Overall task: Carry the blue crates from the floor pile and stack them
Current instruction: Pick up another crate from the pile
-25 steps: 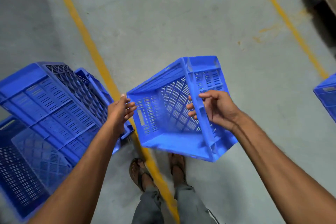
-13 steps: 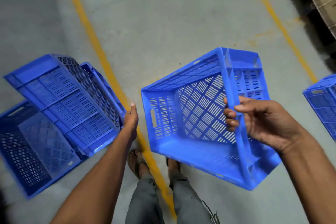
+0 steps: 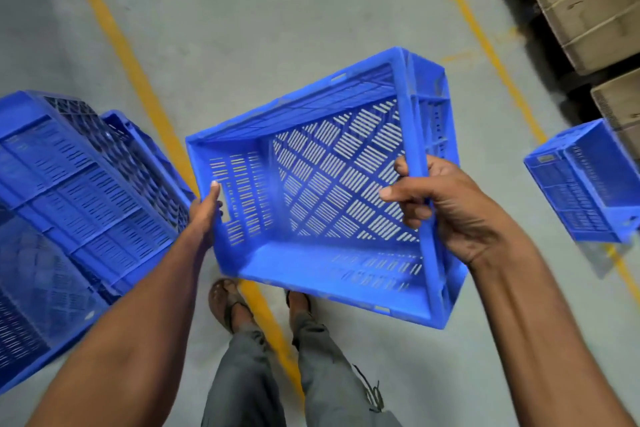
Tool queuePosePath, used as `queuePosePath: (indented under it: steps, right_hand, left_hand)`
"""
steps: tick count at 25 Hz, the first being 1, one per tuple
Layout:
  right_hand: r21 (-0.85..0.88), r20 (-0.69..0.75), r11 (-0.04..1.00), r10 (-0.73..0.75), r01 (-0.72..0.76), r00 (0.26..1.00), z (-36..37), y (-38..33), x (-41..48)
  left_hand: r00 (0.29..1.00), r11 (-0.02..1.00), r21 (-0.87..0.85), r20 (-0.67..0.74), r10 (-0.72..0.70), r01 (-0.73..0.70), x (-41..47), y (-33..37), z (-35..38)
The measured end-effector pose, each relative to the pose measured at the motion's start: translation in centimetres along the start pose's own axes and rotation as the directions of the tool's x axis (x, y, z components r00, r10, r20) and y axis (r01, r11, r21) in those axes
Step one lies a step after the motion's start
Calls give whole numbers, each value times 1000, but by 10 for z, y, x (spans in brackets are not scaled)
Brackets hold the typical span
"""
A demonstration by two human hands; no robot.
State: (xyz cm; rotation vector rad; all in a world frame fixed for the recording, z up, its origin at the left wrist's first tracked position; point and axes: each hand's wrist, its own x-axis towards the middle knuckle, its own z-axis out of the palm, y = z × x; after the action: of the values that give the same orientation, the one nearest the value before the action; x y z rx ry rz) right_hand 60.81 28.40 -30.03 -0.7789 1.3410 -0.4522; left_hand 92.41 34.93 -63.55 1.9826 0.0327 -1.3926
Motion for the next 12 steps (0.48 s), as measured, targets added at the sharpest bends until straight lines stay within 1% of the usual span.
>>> queuePosePath:
  steps: [3, 6, 8, 10, 11, 12]
  right_hand:
    - [-90, -138, 994, -68, 56, 988, 5, 4, 11]
    - [-168, -272, 982, -131, 87, 953, -3, 4, 20]
    - [-184, -307, 980, -137, 82, 942, -16, 2, 23]
    - [-197, -333, 979, -115, 50, 936, -29, 2, 25]
    - [-198, -352, 980, -103, 33, 930, -35, 2, 25]
    - [-198, -368, 980, -98, 25, 925, -40, 4, 27]
  left_hand:
    - [999, 1000, 4, 32, -22, 22, 13, -1, -14]
    - [998, 1000, 9, 47, -28, 27, 11, -5, -23]
    - [993, 998, -22, 103, -53, 56, -4, -3, -28]
    - [974, 994, -34, 207, -93, 103, -19, -2, -31]
    - [967, 993, -39, 234, -98, 110, -24, -2, -31]
    - [970, 993, -37, 224, -98, 109, -30, 0, -30]
